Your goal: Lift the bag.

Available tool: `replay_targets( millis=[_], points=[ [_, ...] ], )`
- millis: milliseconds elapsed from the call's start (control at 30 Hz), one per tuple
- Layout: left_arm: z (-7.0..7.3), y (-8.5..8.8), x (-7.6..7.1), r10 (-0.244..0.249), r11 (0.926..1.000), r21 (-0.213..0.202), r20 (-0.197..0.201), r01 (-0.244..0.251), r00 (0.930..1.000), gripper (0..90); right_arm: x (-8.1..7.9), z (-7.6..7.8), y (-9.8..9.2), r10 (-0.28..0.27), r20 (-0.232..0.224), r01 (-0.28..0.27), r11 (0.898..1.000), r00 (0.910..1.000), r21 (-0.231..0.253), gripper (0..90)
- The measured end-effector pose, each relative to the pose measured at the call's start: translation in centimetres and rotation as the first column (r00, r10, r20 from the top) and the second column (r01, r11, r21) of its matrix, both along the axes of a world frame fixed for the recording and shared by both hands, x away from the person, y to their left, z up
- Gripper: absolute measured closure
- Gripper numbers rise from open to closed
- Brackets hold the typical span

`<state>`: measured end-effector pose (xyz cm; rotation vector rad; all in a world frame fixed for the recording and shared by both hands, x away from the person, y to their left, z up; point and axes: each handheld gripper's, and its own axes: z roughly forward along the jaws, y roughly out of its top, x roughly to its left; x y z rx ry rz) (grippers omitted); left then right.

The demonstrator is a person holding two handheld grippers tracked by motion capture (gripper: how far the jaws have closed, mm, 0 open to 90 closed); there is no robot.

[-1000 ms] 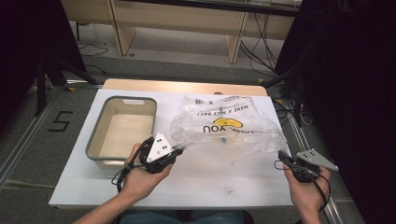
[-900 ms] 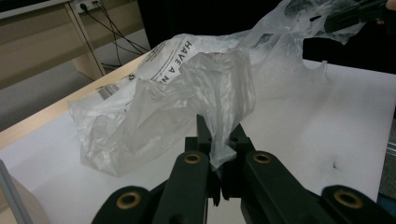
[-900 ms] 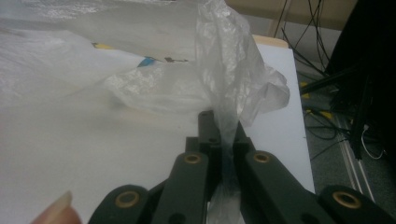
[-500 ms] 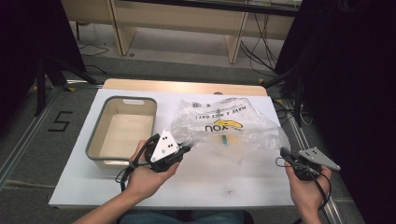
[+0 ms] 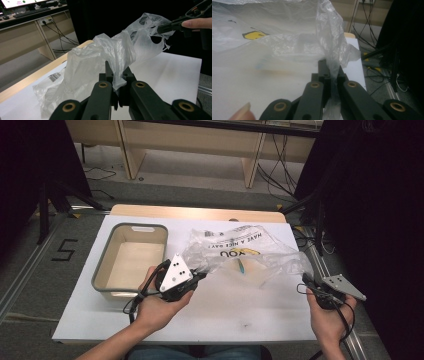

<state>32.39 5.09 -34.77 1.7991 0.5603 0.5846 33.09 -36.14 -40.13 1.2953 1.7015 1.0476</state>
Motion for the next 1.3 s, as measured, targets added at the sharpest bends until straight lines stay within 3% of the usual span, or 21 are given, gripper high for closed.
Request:
replay_targets(
  millis=[467,800,1300],
  points=[
    [2.0,0.4,0.5,0.017,0.9987,-0.048,0.040,-0.015,0.9990,88.6,0.5,1.0,-0.1,-0.035,0.047,0.035,0.999,0.9983,0.003,89.9],
    [2.7,0.6,0.6,0.027,0.9971,-0.072,0.056,-0.023,0.9981,88.6,0.7,2.0,0.0,-0.053,0.109,0.053,0.999,0.9926,0.006,89.9],
    [4.0,1.4,1.4,0.067,0.9901,-0.128,0.079,-0.057,0.9946,88.6,1.0,3.3,0.2,-0.063,0.157,0.062,0.998,0.9856,0.011,89.9]
  ],
)
